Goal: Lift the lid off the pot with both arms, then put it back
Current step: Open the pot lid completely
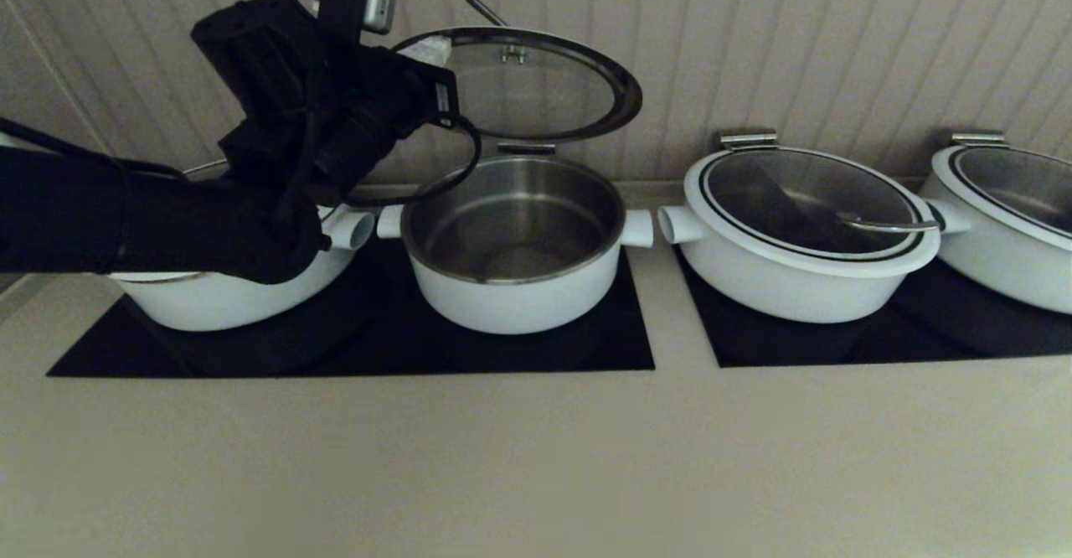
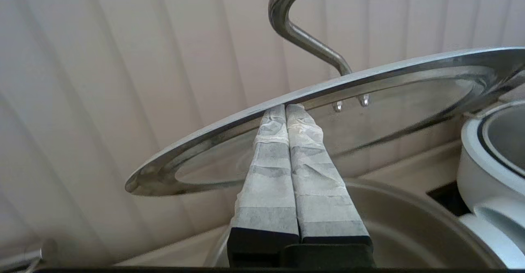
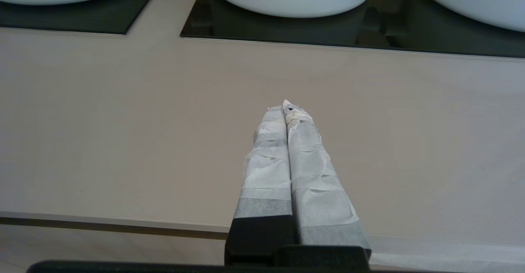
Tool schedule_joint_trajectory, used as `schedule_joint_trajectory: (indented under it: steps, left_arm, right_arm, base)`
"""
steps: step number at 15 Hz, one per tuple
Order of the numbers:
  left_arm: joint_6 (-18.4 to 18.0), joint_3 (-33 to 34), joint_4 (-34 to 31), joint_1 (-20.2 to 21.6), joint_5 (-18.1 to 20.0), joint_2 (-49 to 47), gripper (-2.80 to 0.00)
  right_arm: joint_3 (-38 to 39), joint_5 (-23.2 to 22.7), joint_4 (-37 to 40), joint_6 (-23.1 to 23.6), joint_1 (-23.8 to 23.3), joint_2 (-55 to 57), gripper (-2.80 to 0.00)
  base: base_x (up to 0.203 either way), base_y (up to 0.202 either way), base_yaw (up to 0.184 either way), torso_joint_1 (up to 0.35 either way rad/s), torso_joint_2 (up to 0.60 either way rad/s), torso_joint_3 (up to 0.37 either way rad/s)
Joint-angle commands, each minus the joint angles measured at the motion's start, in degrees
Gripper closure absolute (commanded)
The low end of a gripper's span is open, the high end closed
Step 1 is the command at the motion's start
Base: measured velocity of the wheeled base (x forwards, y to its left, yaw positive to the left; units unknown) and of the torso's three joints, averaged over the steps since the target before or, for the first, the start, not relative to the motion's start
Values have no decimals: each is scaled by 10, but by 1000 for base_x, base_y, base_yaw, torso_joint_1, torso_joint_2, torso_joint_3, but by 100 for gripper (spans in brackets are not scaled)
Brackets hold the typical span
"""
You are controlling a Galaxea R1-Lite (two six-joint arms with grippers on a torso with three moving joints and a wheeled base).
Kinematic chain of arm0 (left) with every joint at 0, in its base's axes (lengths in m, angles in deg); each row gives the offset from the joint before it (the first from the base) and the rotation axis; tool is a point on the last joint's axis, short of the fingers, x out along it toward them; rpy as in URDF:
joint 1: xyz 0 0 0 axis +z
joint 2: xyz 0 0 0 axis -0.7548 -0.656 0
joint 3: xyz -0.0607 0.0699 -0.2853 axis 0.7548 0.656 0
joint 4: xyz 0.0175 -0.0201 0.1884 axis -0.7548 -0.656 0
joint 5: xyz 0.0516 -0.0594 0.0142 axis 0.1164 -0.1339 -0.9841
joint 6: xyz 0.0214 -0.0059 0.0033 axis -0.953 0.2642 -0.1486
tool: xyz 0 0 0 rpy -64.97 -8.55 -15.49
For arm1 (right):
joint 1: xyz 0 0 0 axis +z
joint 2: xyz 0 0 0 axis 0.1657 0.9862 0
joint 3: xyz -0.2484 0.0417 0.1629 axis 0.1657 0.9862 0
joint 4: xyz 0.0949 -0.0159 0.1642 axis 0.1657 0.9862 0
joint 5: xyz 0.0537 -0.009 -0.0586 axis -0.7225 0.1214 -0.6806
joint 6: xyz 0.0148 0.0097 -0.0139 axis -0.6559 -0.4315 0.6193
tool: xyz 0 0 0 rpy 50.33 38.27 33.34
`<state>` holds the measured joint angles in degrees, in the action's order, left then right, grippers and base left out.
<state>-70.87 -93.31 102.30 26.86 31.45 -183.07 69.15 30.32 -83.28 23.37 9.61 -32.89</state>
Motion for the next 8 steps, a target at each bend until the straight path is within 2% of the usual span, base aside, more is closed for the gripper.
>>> schedule_joint_trajectory:
  steps: [1, 8]
  left_arm:
    - [-1, -16, 4, 0, 0, -12, 0]
    - [-1, -65, 2, 0, 0, -30, 0]
  right_arm:
    - [0, 0, 0, 0, 0, 1, 0]
    - [0, 0, 0, 1, 0, 1, 0]
  base:
    - [0, 0, 0, 0, 0, 0]
    - [0, 0, 0, 0, 0, 0]
